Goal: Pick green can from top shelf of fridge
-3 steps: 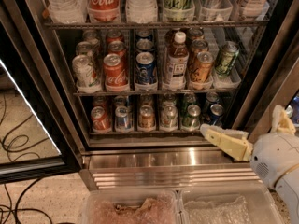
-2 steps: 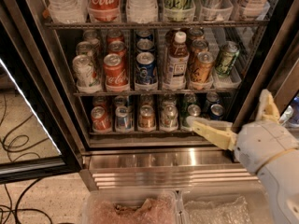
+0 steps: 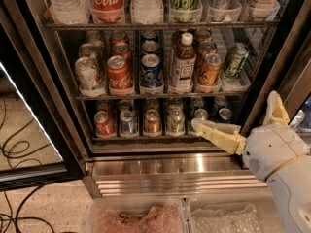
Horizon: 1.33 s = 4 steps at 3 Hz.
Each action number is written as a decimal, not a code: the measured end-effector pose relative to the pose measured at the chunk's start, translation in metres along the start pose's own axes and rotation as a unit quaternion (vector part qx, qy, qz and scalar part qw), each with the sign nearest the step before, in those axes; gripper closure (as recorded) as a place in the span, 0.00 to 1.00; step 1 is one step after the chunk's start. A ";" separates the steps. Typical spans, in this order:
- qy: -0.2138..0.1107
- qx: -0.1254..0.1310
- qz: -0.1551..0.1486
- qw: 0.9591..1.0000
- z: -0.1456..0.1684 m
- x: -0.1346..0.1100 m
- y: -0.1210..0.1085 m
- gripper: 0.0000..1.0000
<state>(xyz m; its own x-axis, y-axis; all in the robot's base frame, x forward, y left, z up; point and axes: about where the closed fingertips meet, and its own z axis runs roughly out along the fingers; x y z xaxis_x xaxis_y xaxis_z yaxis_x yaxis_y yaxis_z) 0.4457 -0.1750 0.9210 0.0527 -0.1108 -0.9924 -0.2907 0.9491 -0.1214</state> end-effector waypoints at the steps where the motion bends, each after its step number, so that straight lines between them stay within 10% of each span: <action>1: -0.016 0.000 0.005 1.000 0.004 -0.001 0.006 0.00; 4: -0.044 -0.018 -0.026 0.999 0.017 -0.015 0.008 0.00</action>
Offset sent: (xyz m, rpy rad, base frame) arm 0.0325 0.0322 0.0163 0.0558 -0.1451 0.0570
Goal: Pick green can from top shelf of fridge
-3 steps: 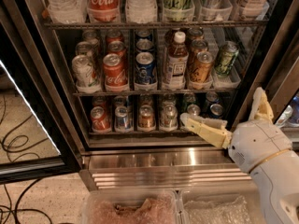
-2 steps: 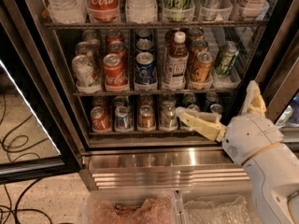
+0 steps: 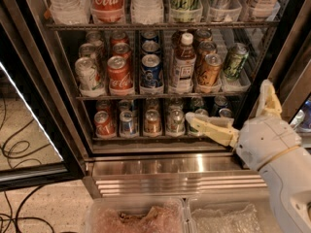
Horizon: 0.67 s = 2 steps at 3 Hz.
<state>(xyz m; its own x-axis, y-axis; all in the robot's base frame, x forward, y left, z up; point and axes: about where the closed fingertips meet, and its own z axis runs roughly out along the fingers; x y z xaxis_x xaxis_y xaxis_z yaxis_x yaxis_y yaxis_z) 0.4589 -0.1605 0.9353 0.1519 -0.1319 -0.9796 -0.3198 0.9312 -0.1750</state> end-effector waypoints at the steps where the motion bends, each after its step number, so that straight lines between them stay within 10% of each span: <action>1: -0.009 -0.028 -0.050 0.998 0.004 -0.021 -0.004 0.00; 2: -0.020 -0.049 -0.056 0.997 0.003 -0.029 0.006 0.00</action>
Offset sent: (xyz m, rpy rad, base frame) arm 0.0020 -0.0003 0.0184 -0.0829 -0.0362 0.0376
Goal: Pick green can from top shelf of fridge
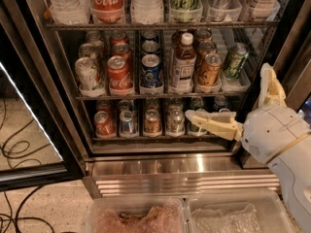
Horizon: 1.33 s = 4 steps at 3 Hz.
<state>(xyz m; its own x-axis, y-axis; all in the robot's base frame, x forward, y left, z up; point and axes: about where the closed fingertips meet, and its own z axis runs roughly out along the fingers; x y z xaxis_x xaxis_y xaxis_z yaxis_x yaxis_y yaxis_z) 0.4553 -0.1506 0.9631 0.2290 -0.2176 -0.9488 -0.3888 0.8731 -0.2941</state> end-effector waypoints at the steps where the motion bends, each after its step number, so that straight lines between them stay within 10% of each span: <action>1: 0.000 0.000 0.000 1.000 0.000 0.000 0.000 0.00; 4: -0.079 -0.032 -0.103 0.991 0.047 -0.044 0.009 0.00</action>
Offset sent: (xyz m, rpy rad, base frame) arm 0.0171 0.0197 0.0331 -0.1953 -0.1692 0.0658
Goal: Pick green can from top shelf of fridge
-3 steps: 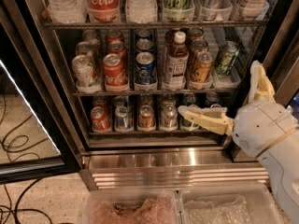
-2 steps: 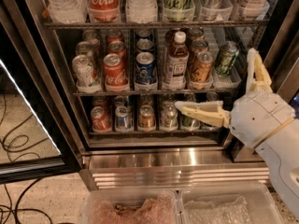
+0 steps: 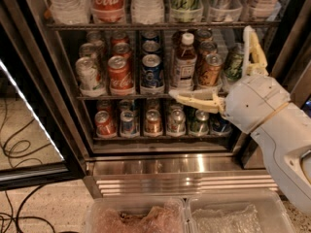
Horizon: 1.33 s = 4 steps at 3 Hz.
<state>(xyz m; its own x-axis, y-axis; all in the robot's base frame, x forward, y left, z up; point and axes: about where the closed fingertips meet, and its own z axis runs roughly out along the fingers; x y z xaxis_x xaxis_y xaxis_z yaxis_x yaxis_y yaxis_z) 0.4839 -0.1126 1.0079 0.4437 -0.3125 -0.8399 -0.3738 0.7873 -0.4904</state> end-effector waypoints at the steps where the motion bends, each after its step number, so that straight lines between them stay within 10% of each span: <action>1: -0.027 0.014 0.000 1.000 0.015 -0.005 0.001 0.00; 4: -0.062 0.062 0.033 0.996 0.023 0.006 -0.010 0.00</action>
Offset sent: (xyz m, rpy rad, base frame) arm 0.0327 0.0171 0.0170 0.2233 -0.1876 -0.0441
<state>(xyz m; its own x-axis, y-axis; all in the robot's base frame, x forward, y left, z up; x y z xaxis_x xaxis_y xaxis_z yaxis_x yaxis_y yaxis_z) 0.5086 -0.1103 1.0131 0.5215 -0.1956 -0.8305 -0.3061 0.8657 -0.3961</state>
